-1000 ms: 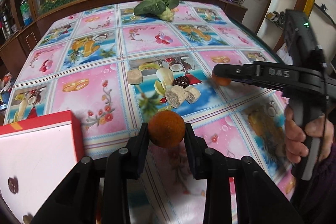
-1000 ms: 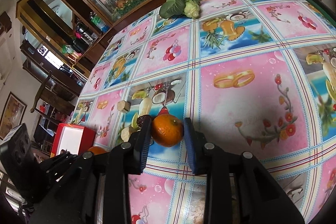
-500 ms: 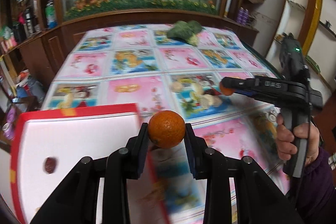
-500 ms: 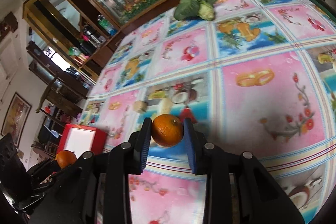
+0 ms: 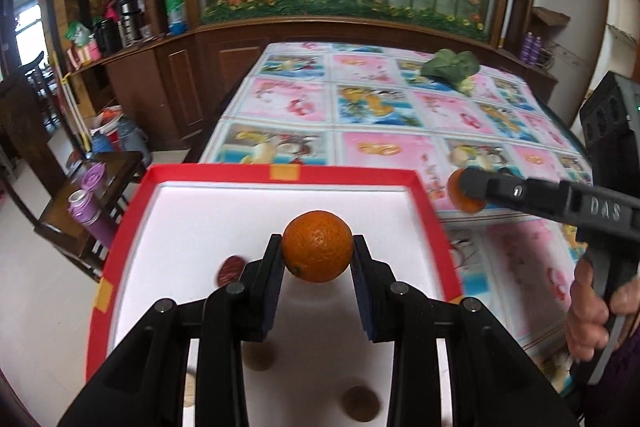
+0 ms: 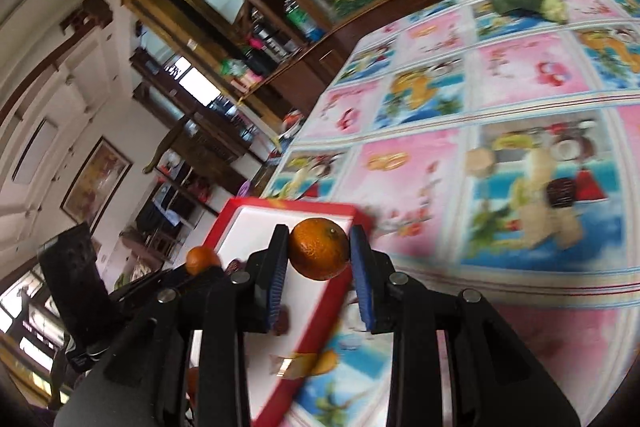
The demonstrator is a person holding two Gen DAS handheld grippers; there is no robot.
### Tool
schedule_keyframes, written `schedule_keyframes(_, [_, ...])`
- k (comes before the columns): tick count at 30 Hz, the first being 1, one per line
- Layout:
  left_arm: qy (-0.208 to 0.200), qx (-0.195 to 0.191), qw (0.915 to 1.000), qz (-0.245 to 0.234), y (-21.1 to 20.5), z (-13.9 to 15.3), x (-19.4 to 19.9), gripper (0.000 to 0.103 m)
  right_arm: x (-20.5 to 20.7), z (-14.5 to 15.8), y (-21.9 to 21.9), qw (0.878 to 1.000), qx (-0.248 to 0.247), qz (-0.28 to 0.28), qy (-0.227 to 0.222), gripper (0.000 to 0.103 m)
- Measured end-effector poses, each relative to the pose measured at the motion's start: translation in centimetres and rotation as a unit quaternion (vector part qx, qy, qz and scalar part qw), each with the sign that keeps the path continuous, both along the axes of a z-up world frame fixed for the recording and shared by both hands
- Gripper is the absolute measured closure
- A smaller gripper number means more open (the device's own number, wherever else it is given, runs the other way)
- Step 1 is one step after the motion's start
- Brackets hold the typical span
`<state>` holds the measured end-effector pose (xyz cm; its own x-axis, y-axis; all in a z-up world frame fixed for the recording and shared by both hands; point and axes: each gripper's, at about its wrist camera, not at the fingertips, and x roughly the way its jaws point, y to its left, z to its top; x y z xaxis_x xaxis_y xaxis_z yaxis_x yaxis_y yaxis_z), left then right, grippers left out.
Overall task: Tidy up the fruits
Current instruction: 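Carry both oranges over the tray and open both grippers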
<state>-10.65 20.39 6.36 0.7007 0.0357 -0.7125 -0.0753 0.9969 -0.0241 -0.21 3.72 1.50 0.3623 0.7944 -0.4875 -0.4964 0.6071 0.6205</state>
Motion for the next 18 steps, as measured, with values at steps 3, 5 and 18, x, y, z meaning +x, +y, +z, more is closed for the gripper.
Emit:
schedule_keyframes(3, [0.007, 0.009, 0.9998, 0.015, 0.8, -0.5, 0.1, 0.071, -0.6, -0.3, 3.3, 0.999, -0.023, 0.025, -0.004, 0.070])
schedule_keyframes(5, [0.011, 0.013, 0.9996, 0.022, 1.2, -0.7, 0.1, 0.071, -0.7, -0.7, 4.7, 0.999, -0.034, 0.032, 0.000, 0.070])
schedule_keyframes(18, [0.039, 0.021, 0.9986, 0.028, 1.7, -2.1, 0.4, 0.071, -0.7, -3.0, 8.1, 0.993, -0.094, 0.064, 0.032, 0.070])
